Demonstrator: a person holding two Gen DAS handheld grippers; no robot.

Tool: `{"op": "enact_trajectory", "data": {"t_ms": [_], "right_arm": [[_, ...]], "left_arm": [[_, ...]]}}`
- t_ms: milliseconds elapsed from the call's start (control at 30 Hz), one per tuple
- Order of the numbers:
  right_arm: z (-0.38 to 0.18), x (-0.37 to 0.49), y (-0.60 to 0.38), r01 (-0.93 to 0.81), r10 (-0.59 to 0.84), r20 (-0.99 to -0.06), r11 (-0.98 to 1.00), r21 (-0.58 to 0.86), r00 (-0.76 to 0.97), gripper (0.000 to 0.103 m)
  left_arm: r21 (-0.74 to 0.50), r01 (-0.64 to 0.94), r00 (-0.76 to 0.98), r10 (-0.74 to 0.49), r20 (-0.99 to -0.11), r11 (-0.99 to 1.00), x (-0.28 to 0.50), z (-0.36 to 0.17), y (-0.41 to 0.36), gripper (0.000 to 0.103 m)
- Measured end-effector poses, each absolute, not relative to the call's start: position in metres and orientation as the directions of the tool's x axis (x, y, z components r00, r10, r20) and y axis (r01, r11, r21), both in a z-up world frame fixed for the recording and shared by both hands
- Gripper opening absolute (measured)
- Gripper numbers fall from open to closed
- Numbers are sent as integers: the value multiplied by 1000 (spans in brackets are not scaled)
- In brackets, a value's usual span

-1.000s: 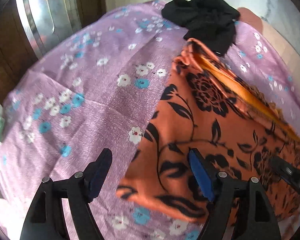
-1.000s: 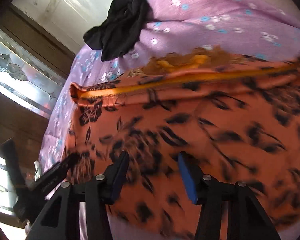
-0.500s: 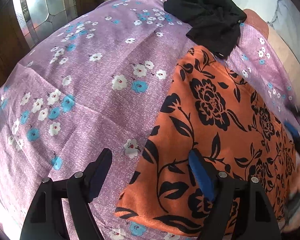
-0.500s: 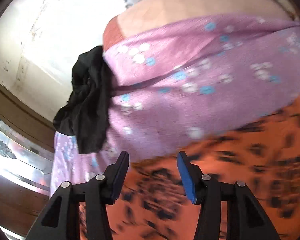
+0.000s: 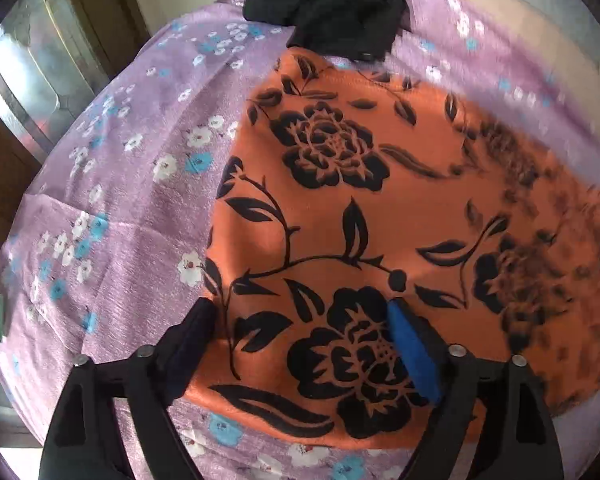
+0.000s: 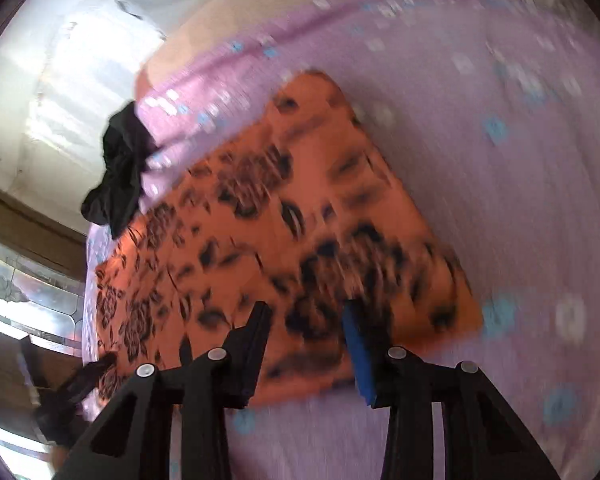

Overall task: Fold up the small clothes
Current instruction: 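Release the folded blouse and smooth it flat with both tools, then press both open tools along the folded orange blouse to flatten it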

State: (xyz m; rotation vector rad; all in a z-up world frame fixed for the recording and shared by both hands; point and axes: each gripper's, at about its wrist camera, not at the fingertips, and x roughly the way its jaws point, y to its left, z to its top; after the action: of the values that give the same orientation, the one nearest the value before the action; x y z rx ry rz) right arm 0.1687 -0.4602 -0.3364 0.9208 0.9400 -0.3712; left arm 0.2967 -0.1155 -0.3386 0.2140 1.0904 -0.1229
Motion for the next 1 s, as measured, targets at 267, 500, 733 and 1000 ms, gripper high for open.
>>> {"op": "enact_trajectory", "data": {"t_ms": [267, 500, 733, 1000], "right_arm": [[-293, 174, -436, 584, 60, -781, 629, 513, 622, 43], [-343, 213, -430, 651, 53, -833, 597, 469, 551, 73], [-337, 222, -429, 619, 69, -839, 643, 451, 539, 83], [-339, 231, -417, 584, 40, -854, 712, 388, 519, 91]], "left_arm": [[35, 173, 506, -58, -861, 984, 280, -313, -92, 94], [-6, 210, 418, -96, -903, 978, 287, -335, -101, 98], [41, 215, 440, -59, -896, 976, 295, -340, -119, 103], [24, 293, 421, -106, -901, 956, 287, -340, -109, 103]]}}
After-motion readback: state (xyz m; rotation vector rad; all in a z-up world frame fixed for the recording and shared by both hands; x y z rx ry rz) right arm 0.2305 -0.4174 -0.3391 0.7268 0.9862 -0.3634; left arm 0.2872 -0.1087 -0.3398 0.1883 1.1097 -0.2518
